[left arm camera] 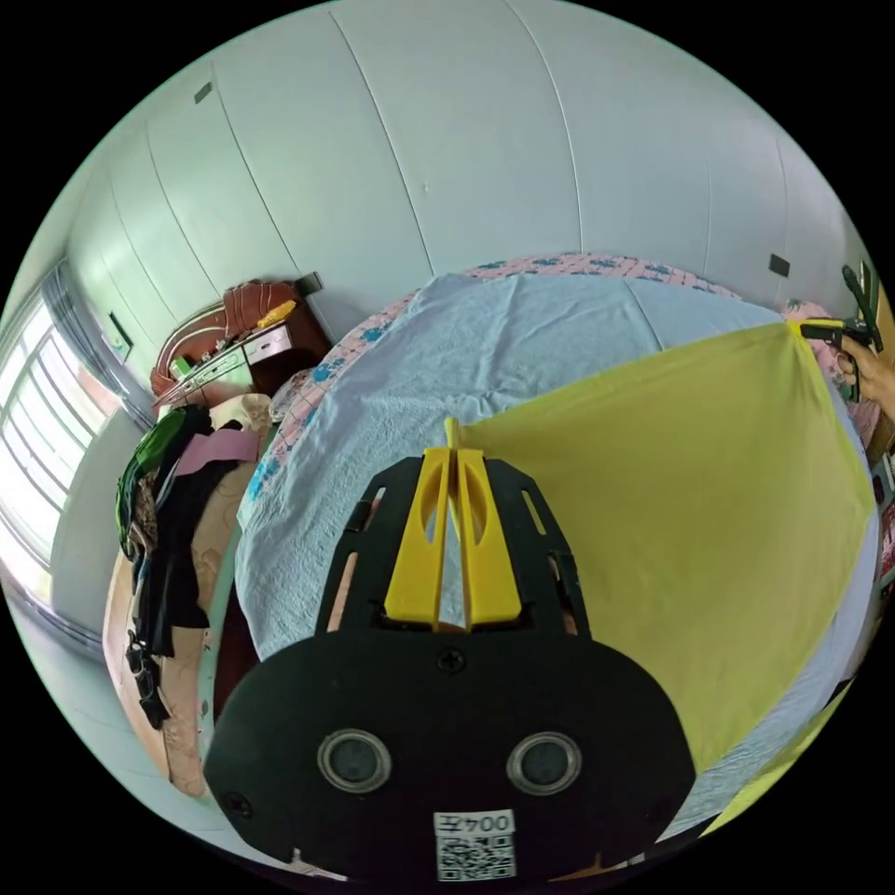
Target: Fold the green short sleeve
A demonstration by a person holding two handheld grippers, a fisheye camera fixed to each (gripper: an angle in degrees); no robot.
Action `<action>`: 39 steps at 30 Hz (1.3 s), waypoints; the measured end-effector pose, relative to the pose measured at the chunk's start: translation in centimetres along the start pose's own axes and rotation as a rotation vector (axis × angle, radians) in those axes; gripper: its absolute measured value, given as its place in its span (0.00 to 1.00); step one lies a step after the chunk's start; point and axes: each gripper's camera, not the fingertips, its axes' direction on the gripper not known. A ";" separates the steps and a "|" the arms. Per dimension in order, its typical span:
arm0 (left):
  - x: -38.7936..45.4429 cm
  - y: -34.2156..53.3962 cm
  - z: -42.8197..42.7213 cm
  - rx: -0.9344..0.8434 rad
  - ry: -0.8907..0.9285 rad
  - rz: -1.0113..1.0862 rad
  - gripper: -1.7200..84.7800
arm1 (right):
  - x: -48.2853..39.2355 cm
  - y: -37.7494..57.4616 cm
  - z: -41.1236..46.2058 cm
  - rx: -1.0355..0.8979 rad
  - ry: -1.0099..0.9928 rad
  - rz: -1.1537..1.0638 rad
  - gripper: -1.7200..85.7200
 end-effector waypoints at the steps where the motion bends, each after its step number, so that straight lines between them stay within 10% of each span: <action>1: 0.1 0.0 0.6 -0.036 0.006 0.010 0.04 | -0.2 -0.2 0.7 -0.019 -0.002 0.004 0.01; 13: -3.7 1.6 2.4 -0.287 -0.005 -0.196 0.11 | -1.3 0.2 7.0 -0.226 0.090 0.157 0.08; 20: -9.0 9.2 -6.9 -0.229 0.304 -0.287 0.09 | -1.4 7.5 -1.4 -0.275 -0.286 0.129 0.15; 39: -3.2 23.4 -16.4 -0.390 0.449 -0.244 0.11 | -8.5 25.8 -3.6 -0.509 -0.282 0.075 0.06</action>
